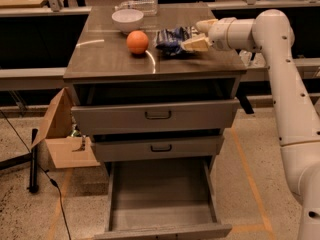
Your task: Pick blue chip bag from bottom drawer and place on counter
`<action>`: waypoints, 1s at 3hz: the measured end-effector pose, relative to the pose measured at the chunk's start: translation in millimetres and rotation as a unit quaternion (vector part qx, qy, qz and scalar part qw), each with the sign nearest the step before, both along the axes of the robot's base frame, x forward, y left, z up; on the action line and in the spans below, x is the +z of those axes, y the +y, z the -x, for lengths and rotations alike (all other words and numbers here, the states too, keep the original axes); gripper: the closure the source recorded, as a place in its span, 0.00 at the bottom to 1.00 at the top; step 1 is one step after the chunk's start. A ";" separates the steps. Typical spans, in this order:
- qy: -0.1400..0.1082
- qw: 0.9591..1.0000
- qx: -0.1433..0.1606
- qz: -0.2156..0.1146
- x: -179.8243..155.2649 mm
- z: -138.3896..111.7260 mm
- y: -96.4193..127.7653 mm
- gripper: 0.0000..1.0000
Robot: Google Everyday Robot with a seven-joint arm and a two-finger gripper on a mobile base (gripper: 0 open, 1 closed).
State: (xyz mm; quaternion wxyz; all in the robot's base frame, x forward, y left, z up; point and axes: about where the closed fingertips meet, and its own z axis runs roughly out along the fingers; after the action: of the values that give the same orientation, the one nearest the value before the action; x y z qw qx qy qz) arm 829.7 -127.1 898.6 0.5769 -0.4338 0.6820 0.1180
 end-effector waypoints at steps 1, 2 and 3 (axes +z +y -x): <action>0.000 1.000 -0.030 -0.002 1.5 8.7 -21.4 0.00; -0.004 0.998 -0.064 -0.003 3.7 25.6 -42.1 0.00; -0.013 0.993 -0.119 -0.006 9.7 57.2 -71.9 0.00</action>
Offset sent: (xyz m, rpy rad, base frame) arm -0.0952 -0.1118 0.0135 0.0114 -0.0413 -0.3604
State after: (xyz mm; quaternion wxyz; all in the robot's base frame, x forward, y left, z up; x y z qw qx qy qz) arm 772.5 -199.0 908.2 0.5986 -0.3475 0.7202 0.0471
